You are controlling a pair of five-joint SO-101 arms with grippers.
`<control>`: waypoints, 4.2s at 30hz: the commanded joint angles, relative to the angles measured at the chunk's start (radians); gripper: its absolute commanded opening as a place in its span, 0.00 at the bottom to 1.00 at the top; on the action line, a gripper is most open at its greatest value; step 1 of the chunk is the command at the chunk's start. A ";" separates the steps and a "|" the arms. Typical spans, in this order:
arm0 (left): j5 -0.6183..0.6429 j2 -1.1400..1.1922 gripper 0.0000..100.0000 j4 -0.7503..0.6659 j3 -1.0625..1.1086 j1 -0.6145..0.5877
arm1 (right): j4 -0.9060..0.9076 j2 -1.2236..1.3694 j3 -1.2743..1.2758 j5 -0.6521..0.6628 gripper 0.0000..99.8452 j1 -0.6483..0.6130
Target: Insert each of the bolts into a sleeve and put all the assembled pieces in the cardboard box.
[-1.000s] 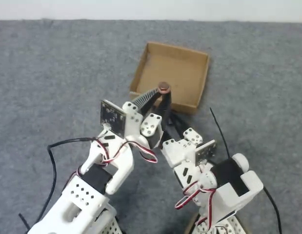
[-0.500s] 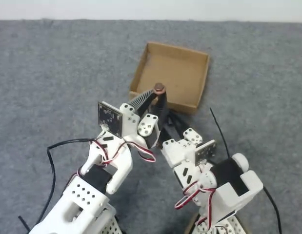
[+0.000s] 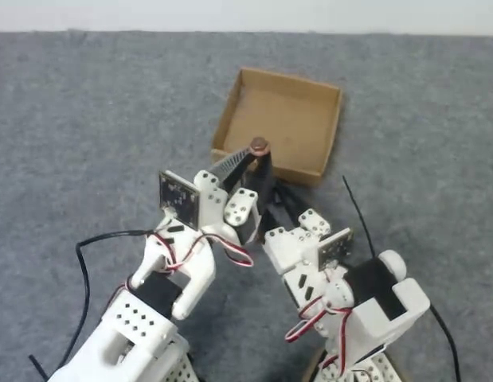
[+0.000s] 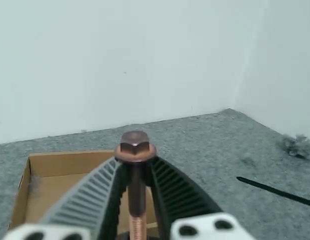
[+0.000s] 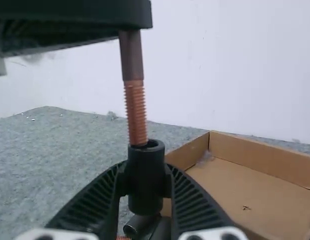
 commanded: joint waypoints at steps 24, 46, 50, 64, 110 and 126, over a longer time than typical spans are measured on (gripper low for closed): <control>-0.018 0.101 0.01 -0.021 -0.033 0.003 | -0.025 -0.004 0.023 0.012 0.01 -0.002; -0.020 0.055 0.01 -0.023 0.143 -0.006 | 0.002 -0.008 0.023 0.068 0.01 -0.001; -0.020 0.055 0.01 -0.023 0.143 -0.006 | 0.002 -0.008 0.023 0.068 0.01 -0.001; -0.014 0.060 0.18 -0.021 0.145 -0.006 | 0.002 -0.010 0.023 0.068 0.01 -0.001; -0.020 -0.391 0.18 0.361 -0.021 -0.092 | 0.002 -0.004 0.014 0.068 0.01 0.021; -0.014 -0.428 0.00 0.407 0.036 -0.612 | 0.004 -0.004 0.014 0.068 0.01 0.025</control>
